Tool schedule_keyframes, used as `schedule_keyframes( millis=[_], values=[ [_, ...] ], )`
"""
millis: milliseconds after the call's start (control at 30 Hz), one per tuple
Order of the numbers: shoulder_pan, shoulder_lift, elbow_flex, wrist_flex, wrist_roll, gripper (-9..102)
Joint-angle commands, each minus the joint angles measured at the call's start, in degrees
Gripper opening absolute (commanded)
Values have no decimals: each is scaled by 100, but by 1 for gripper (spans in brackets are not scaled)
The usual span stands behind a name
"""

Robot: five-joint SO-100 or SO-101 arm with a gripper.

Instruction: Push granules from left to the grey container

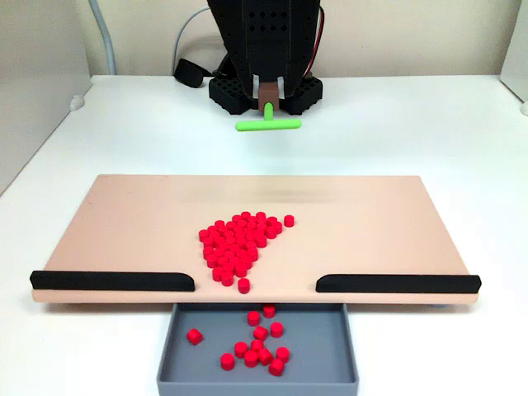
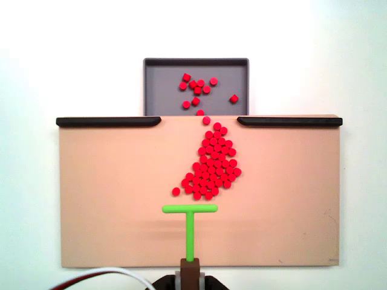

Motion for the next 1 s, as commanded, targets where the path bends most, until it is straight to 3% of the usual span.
schedule_keyframes(
  millis=[0,967],
  values=[
    [26,-35,-35,-62,62,0],
    [44,-44,-35,-9,-149,0]
  ],
)
